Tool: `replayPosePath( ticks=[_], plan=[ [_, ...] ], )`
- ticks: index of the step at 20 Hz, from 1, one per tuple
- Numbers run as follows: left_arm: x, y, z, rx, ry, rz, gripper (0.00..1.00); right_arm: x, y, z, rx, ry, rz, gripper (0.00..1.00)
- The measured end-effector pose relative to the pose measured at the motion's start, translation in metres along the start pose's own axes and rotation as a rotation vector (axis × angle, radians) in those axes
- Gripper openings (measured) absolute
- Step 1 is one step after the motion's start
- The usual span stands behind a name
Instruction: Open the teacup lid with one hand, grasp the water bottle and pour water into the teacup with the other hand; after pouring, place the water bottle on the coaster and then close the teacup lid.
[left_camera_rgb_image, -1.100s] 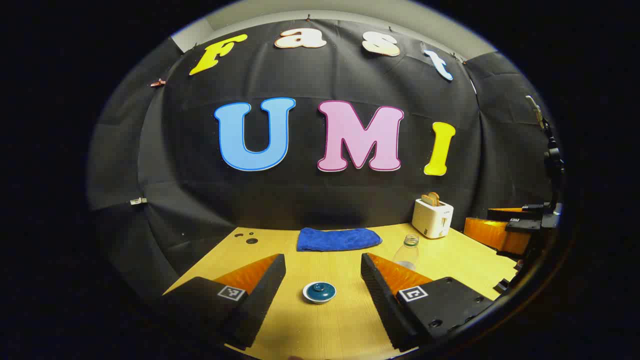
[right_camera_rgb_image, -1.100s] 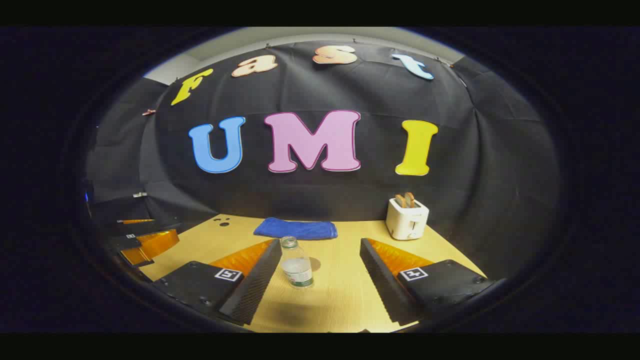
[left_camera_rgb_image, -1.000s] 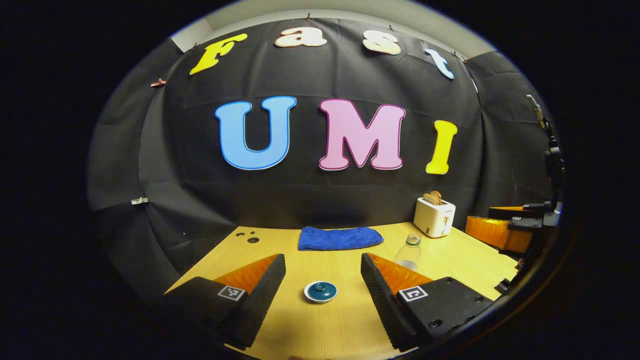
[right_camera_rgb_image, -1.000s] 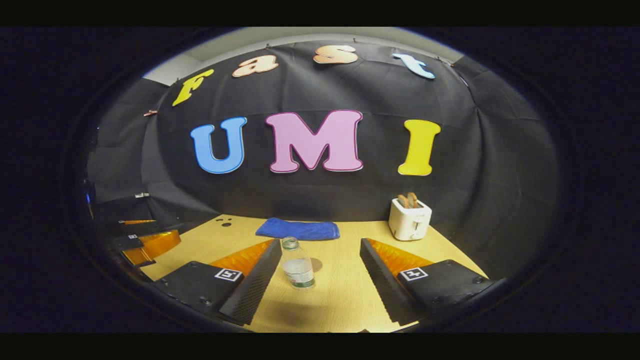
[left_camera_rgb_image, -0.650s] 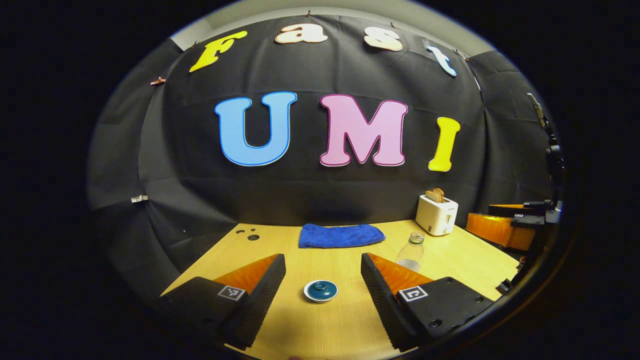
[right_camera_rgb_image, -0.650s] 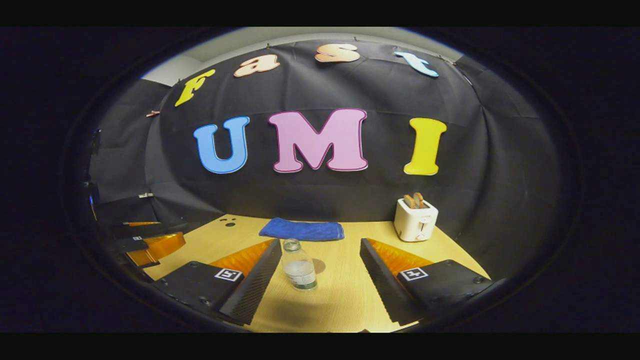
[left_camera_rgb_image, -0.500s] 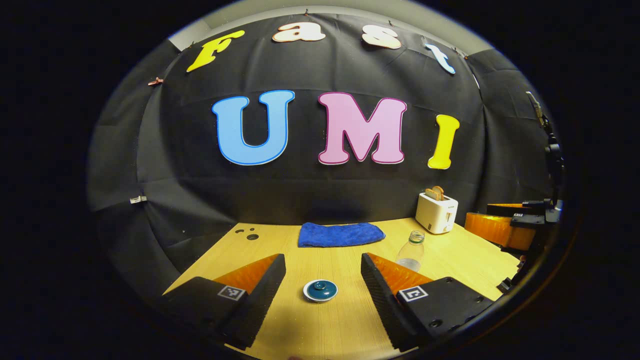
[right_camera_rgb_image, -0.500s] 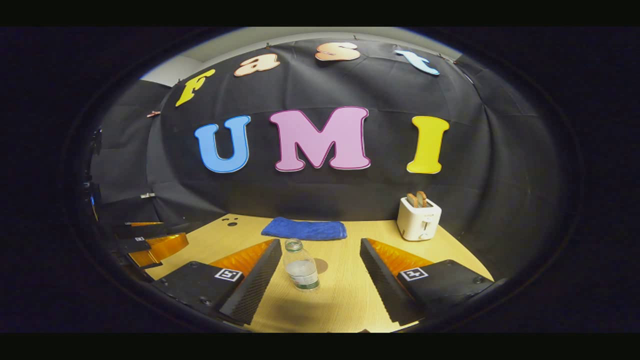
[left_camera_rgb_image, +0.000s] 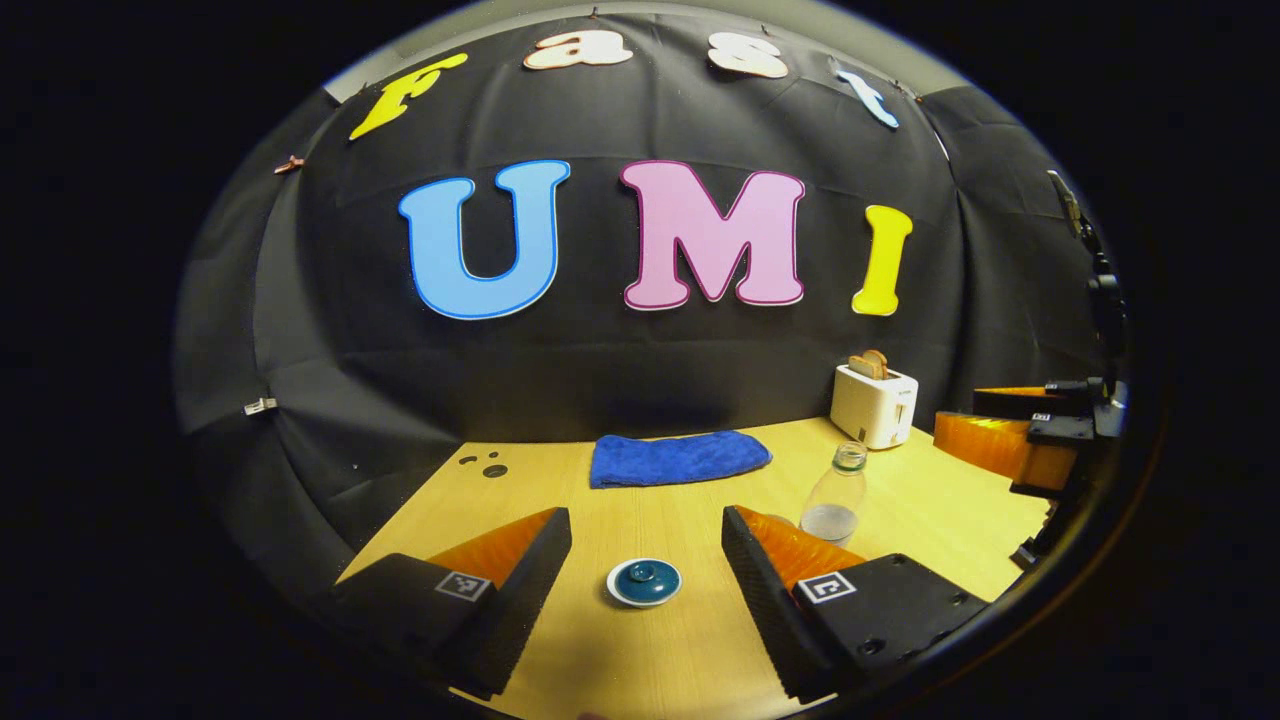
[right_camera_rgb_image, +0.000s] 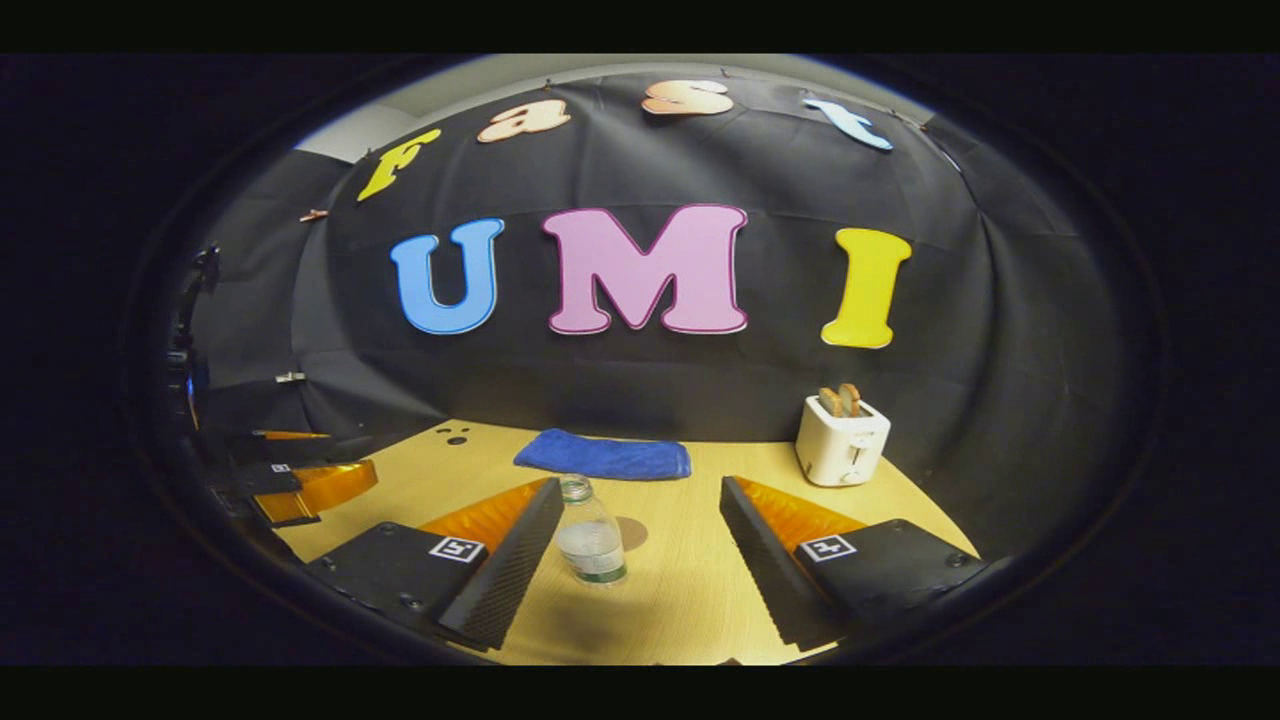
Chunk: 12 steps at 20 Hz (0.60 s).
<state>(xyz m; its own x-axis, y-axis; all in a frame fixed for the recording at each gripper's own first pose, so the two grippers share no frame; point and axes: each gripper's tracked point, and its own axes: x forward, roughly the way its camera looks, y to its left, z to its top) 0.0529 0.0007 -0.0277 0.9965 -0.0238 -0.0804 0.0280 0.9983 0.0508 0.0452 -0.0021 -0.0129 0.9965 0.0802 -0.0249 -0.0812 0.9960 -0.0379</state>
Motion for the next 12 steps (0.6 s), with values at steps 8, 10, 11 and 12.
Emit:
replayPosePath(
  ticks=[8, 10, 11, 12],
  plan=[
    [0.065, 0.007, -0.066, 0.016, 0.128, -0.023, 0.96, 0.016, 0.019, -0.033, -0.02, 0.051, 0.059, 0.98],
    [0.078, 0.007, -0.086, 0.03, 0.153, -0.024, 0.96, 0.018, 0.02, -0.045, -0.032, 0.068, 0.067, 0.98],
    [0.084, 0.009, -0.095, 0.038, 0.164, -0.022, 0.96, 0.019, 0.02, -0.052, -0.036, 0.081, 0.074, 0.98],
    [0.091, 0.009, -0.104, 0.046, 0.173, -0.021, 0.96, 0.02, 0.021, -0.062, -0.037, 0.097, 0.08, 0.98]
  ],
)
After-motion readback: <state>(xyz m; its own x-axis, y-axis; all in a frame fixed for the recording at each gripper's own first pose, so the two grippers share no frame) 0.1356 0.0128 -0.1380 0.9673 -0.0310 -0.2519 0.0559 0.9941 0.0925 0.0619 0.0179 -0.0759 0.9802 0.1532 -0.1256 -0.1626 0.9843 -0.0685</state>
